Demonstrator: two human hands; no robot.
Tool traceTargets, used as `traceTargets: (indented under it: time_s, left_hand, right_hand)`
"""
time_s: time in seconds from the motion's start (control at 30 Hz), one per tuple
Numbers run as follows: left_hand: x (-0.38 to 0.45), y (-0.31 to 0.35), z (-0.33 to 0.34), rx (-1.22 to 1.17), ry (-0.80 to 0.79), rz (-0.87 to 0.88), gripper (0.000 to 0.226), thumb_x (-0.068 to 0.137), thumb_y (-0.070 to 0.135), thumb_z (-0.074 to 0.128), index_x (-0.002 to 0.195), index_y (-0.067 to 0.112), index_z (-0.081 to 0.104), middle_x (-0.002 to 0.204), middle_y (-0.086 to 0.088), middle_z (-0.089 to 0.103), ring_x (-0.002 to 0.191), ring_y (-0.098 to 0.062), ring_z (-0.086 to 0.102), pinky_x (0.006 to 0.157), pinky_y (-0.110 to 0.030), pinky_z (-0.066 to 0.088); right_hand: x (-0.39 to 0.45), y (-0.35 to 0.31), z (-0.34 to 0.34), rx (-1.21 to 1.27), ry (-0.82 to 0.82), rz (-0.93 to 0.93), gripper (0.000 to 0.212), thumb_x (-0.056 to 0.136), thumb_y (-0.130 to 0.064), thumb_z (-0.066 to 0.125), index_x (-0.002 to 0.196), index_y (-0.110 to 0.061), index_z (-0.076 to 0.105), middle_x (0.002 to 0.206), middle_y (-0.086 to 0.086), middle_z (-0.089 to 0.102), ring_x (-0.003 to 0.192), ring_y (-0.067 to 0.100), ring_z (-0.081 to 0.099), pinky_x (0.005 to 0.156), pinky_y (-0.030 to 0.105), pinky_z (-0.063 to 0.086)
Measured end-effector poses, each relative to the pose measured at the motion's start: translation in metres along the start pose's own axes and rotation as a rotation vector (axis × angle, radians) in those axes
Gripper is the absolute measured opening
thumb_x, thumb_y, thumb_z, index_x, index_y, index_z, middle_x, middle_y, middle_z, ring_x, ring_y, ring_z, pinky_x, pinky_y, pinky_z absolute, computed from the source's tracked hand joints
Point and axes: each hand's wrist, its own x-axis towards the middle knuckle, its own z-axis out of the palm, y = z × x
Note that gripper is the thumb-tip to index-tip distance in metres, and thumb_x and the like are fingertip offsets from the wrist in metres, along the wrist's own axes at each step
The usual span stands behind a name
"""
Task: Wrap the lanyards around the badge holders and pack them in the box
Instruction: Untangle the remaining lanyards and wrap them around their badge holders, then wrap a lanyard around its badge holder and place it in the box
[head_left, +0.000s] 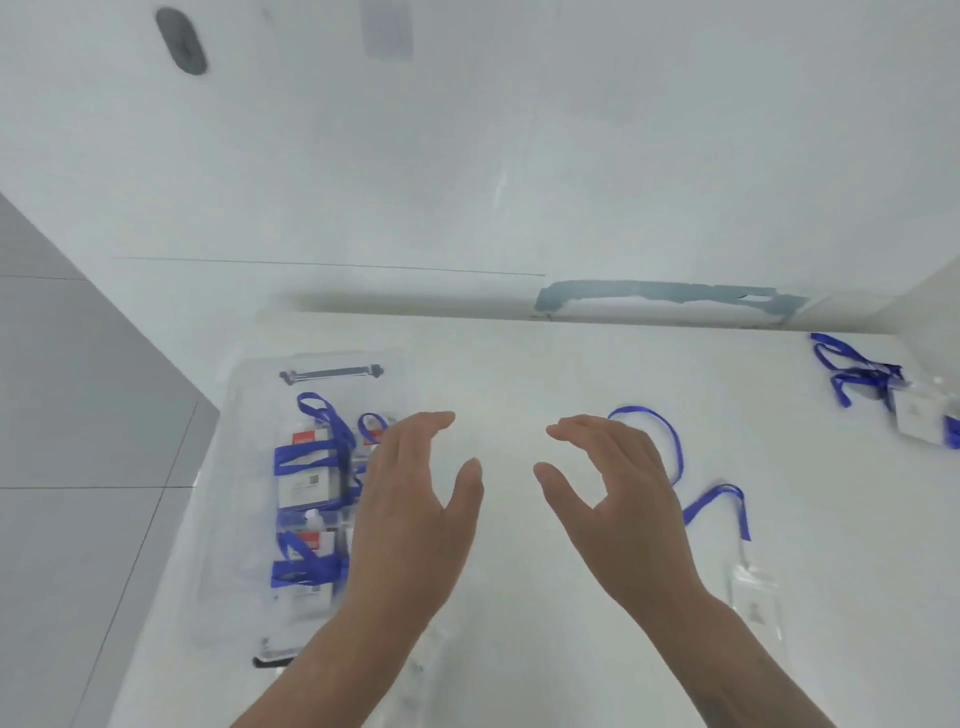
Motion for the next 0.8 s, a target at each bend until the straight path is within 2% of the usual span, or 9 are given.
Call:
traceTargets:
  time_s: [0.17, 0.4, 0.67, 0.8]
  left_hand:
    - [-0.011, 0.036, 0.07, 0.081, 0.031, 0.051, 0.041, 0.091, 0.033, 0.058, 0.13, 0.033, 0.047, 0.121, 0.028, 0.039, 0.12, -0.002, 0.043, 0.099, -0.023, 0.037]
    - [-0.032, 0.088, 0.167, 0.153, 0.024, 0.037, 0.042, 0.091, 0.03, 0.059, 0.131, 0.032, 0.047, 0.123, 0.028, 0.04, 0.12, -0.002, 0.042, 0.094, -0.017, 0.03]
    - [-0.047, 0.112, 0.232, 0.237, -0.015, 0.05, 0.044, 0.09, 0.028, 0.061, 0.132, 0.027, 0.049, 0.13, 0.018, 0.048, 0.115, 0.002, 0.04, 0.092, -0.018, 0.032]
    - [-0.047, 0.111, 0.246, 0.278, -0.052, 0.074, 0.043, 0.09, 0.027, 0.062, 0.132, 0.026, 0.05, 0.131, 0.017, 0.048, 0.112, 0.003, 0.037, 0.093, -0.019, 0.031]
  right_hand:
    - [0.001, 0.084, -0.053, -0.013, -0.028, -0.02, 0.03, 0.087, -0.033, 0.069, 0.116, -0.035, 0.063, 0.118, -0.027, 0.057, 0.116, -0.006, 0.043, 0.091, 0.0, 0.029]
    - [0.003, 0.198, -0.119, -0.093, -0.143, -0.011, 0.026, 0.087, -0.037, 0.065, 0.112, -0.042, 0.06, 0.116, -0.031, 0.054, 0.112, -0.007, 0.043, 0.073, 0.005, 0.037]
    - [-0.001, 0.263, -0.147, -0.112, -0.223, 0.057, 0.027, 0.089, -0.036, 0.062, 0.115, -0.039, 0.06, 0.116, -0.028, 0.055, 0.112, -0.004, 0.043, 0.08, 0.002, 0.03]
    - [0.0, 0.275, -0.15, -0.135, -0.243, 0.068, 0.027, 0.09, -0.038, 0.06, 0.117, -0.039, 0.059, 0.117, -0.027, 0.054, 0.112, -0.003, 0.042, 0.08, 0.01, 0.034]
